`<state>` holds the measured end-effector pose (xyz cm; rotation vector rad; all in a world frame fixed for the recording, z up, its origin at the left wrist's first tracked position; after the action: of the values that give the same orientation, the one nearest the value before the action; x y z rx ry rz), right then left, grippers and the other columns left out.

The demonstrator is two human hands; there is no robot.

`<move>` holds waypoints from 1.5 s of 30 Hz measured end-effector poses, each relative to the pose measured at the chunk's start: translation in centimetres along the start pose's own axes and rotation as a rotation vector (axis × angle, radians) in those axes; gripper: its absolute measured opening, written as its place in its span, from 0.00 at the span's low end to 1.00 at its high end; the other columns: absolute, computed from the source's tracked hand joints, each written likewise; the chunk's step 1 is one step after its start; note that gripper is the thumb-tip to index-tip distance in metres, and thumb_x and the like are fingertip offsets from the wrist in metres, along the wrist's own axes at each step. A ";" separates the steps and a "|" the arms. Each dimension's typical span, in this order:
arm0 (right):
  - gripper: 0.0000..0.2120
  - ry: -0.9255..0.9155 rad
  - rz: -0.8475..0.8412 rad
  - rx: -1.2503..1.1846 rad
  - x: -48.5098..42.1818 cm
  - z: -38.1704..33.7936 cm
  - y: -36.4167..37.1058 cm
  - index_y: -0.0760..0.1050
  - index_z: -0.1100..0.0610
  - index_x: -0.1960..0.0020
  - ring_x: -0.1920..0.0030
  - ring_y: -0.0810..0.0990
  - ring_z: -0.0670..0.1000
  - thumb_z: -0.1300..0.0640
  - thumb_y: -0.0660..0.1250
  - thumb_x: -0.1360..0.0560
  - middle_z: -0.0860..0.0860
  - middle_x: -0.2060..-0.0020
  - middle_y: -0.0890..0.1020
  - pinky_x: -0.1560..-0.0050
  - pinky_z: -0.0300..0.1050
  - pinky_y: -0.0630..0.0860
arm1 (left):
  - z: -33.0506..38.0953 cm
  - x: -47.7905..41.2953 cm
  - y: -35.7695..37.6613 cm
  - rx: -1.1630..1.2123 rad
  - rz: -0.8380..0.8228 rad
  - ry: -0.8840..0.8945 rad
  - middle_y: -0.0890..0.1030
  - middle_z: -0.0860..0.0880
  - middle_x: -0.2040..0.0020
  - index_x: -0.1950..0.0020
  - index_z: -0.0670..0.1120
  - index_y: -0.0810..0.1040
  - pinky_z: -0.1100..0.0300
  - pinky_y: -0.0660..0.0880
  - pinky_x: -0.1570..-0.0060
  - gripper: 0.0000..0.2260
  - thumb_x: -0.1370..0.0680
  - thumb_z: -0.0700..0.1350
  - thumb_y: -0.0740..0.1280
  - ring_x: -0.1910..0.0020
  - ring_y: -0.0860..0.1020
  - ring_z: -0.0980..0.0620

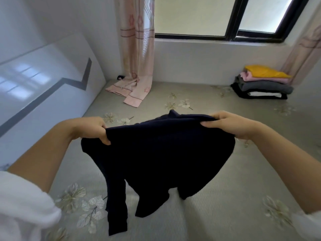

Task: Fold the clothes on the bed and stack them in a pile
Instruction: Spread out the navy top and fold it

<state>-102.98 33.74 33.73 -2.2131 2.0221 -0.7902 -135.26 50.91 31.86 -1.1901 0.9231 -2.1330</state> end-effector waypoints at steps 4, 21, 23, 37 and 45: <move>0.14 0.100 -0.112 0.260 -0.1 -1.2 -2.0 0.84 0.54 0.53 0.60 0.85 0.54 0.46 0.76 0.33 0.54 0.58 0.86 0.64 0.40 0.79 | -1.4 -0.8 -2.1 -0.143 0.123 -0.161 0.74 0.45 0.69 0.69 0.41 0.74 0.60 0.65 0.68 0.09 0.32 0.39 0.72 0.70 0.72 0.47; 0.11 0.402 0.853 -0.333 -11.4 5.9 -12.6 0.70 0.63 0.45 0.75 0.80 0.57 0.59 0.52 0.21 0.62 0.69 0.81 0.79 0.41 0.74 | 3.3 -12.7 -5.9 1.179 0.617 0.013 0.79 0.44 0.47 0.40 0.51 0.67 0.55 0.76 0.59 0.11 0.17 0.43 0.48 0.54 0.79 0.49; 0.09 0.231 0.983 -0.503 -12.2 5.0 -14.1 0.69 0.57 0.46 0.63 0.81 0.57 0.61 0.52 0.21 0.60 0.57 0.81 0.68 0.44 0.76 | 4.3 -13.1 -8.0 1.156 0.738 0.101 0.77 0.48 0.44 0.41 0.51 0.70 0.56 0.75 0.55 0.13 0.19 0.42 0.50 0.51 0.77 0.52; 0.15 -0.097 1.028 0.341 -8.7 10.0 -8.8 0.68 0.57 0.46 0.61 0.71 0.55 0.73 0.58 0.29 0.53 0.60 0.73 0.67 0.47 0.64 | -3.6 -11.5 2.1 0.724 0.882 0.238 0.74 0.55 0.56 0.44 0.52 0.69 0.77 0.68 0.62 0.11 0.18 0.38 0.54 0.61 0.72 0.71; 0.10 0.289 0.629 0.396 -8.7 26.5 2.5 0.69 0.61 0.45 0.62 0.73 0.57 0.69 0.60 0.25 0.60 0.59 0.77 0.68 0.47 0.66 | -11.0 -13.5 21.0 0.512 0.452 -0.106 0.74 0.42 0.40 0.37 0.46 0.71 0.53 0.72 0.43 0.17 0.22 0.31 0.58 0.43 0.73 0.44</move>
<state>-95.07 33.55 6.84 -1.2058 2.2302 -1.3113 -136.05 50.66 4.57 -0.7423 0.4902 -1.7670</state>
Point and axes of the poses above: each hand's wrist, its own x-axis away from the middle knuckle, its own y-axis out of the palm, z = x × y, the point moved 7 cm from there along -x, towards the middle knuckle
